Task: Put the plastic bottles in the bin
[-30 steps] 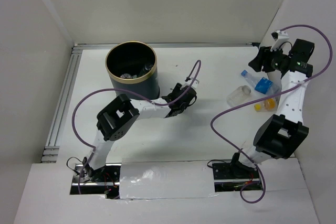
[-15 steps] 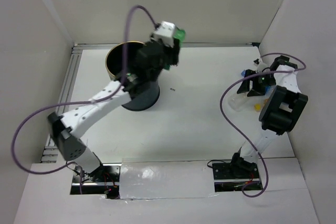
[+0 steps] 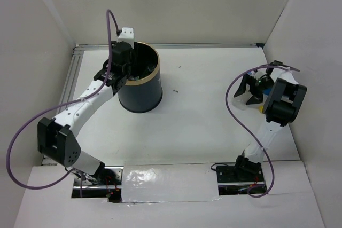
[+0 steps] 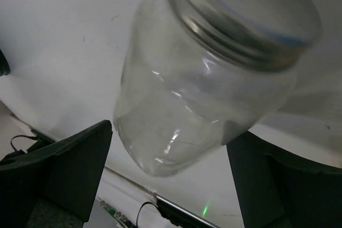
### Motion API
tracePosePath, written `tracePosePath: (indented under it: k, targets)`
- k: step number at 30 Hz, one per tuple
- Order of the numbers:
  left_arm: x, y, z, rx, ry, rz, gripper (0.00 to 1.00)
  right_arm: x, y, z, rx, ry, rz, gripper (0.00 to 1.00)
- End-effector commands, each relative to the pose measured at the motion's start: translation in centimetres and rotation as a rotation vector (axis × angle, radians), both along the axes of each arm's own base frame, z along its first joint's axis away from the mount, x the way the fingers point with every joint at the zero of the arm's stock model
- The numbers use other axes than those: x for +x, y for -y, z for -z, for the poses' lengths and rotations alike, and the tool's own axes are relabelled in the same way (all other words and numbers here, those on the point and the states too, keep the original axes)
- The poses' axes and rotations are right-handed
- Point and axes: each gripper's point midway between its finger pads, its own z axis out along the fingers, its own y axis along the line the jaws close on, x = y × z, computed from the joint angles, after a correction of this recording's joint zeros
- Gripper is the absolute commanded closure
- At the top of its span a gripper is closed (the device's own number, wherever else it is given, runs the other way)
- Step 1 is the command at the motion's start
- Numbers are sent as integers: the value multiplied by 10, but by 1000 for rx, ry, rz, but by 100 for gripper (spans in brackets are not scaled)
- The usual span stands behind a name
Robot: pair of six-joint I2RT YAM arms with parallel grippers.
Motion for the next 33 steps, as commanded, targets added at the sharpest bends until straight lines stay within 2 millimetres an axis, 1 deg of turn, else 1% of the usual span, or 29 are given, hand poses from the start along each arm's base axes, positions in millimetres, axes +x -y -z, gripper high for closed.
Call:
tracePosePath:
  k: [1, 2, 3, 4, 5, 6, 7, 8, 9, 11, 12, 13, 15, 16, 17, 18, 19, 20, 21, 23, 24, 26, 27, 28, 29, 30, 31, 32, 33]
  targets:
    - [5, -2, -13, -50, 50, 18, 38, 23, 4, 7, -35, 24, 30, 7]
    - [8, -5, -9, -47, 42, 9, 16, 23, 6, 8, -46, 13, 42, 7]
    - [7, -5, -7, -53, 34, 6, 12, 26, 7, 8, -52, 27, 42, 7]
    - [10, -2, -13, -59, 40, 17, 9, 28, 8, 8, -56, 37, 43, 7]
    - [7, -1, -26, -79, 61, 29, 5, 30, 10, 10, -62, 30, 51, 12]
    - [7, 0, -26, -79, 61, 29, 5, 30, 10, 10, -62, 30, 51, 12]
    - [6, 0, -36, -89, 80, 39, 2, 33, 8, 10, -66, 41, 43, 16]
    - [-4, 7, -56, -107, 121, 63, 2, 32, 8, 14, -62, 32, 42, 25]
    - [-10, 16, -68, -123, 150, 97, 2, 35, 7, 16, -54, 37, 33, 46]
    - [-27, 36, -92, -145, 199, 179, 2, 37, -4, 12, -21, 36, -13, 63]
    - [-43, 44, -115, -150, 250, 251, 2, 39, -6, 7, -5, 66, -55, 68]
    - [-54, 52, -125, -154, 273, 299, 2, 46, -11, -2, -10, 108, -101, 75]
    - [-83, 93, -127, -179, 284, 509, 4, 48, -31, -18, 1, 183, -284, 80]
    - [-96, 104, -127, -187, 288, 583, 5, 54, -40, -34, 4, 242, -352, 83]
    - [-118, 121, -110, -202, 265, 678, 6, 72, -56, -59, -24, 335, -443, 84]
    - [-137, 142, -105, -215, 270, 812, 9, 76, -67, -82, -43, 401, -508, 84]
    - [-149, 152, -93, -248, 245, 855, 9, 87, -76, -98, -85, 493, -602, 84]
    - [-159, 164, -54, -256, 170, 893, 9, 101, -105, -134, -122, 620, -709, 84]
    - [-179, 180, -38, -278, 132, 957, 9, 106, -119, -162, -159, 729, -773, 84]
    - [-200, 197, -10, -342, 64, 1003, 12, 118, -150, -211, -238, 934, -877, 84]
    - [-221, 208, 21, -339, -1, 1039, 12, 120, -184, -251, -273, 1104, -940, 84]
    - [-236, 214, 41, -363, -28, 1031, 12, 117, -220, -288, -292, 1282, -1008, 88]
    - [-253, 218, 67, -348, -79, 1053, 12, 108, -250, -305, -269, 1372, -1053, 88]
    - [-257, 217, 80, -331, -99, 1039, 12, 107, -266, -341, -294, 1525, -1053, 89]
    - [-262, 217, 92, -327, -124, 1030, 12, 99, -284, -354, -259, 1600, -1081, 91]
    - [-271, 214, 117, -301, -177, 1025, 12, 90, -310, -355, -208, 1639, -1117, 91]
    - [-276, 212, 124, -294, -188, 1032, 12, 86, -324, -377, -213, 1736, -1112, 93]
    - [-279, 209, 130, -298, -200, 1026, 12, 85, -338, -376, -186, 1742, -1111, 93]
    - [-281, 206, 140, -299, -221, 1004, 12, 73, -359, -392, -160, 1801, -1134, 93]
